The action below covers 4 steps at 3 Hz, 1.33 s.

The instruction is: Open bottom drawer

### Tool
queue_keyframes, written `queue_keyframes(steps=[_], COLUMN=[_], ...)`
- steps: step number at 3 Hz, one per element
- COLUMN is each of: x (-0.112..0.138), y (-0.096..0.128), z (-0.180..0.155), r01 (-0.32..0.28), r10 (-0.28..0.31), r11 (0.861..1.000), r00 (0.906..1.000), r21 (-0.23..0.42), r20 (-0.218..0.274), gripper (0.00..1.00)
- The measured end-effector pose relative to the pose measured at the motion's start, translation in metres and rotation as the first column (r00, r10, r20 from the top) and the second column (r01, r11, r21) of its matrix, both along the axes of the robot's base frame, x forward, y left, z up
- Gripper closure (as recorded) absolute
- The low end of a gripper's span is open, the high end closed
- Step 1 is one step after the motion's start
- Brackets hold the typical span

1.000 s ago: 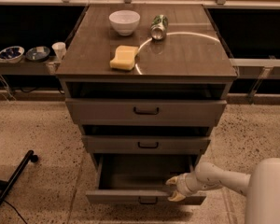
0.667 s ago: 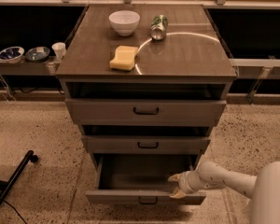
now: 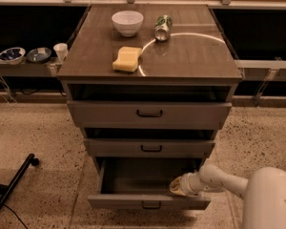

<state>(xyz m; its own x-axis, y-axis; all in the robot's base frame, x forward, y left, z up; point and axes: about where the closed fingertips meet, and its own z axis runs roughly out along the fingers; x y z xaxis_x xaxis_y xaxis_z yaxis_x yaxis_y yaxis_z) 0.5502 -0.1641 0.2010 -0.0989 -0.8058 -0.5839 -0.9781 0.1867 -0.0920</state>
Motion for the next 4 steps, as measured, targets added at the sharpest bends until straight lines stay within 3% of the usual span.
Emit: queue_keyframes(steps=[1,3,4], x=[0.012,0.030,0.023], y=[0.007,0.032,0.034], z=[-0.022,-0.064,-0.077], r01=[0.028,-0.001,-0.024], r10=[-0.028,0.002,0.025], r11=[1.000,1.000,1.000], r00=[0.9994,0.9992,0.9981], r21=[0.004,0.026,0.019], r20=[-0.023,-0.041,-0.057], gripper=[1.00,1.00,1.00])
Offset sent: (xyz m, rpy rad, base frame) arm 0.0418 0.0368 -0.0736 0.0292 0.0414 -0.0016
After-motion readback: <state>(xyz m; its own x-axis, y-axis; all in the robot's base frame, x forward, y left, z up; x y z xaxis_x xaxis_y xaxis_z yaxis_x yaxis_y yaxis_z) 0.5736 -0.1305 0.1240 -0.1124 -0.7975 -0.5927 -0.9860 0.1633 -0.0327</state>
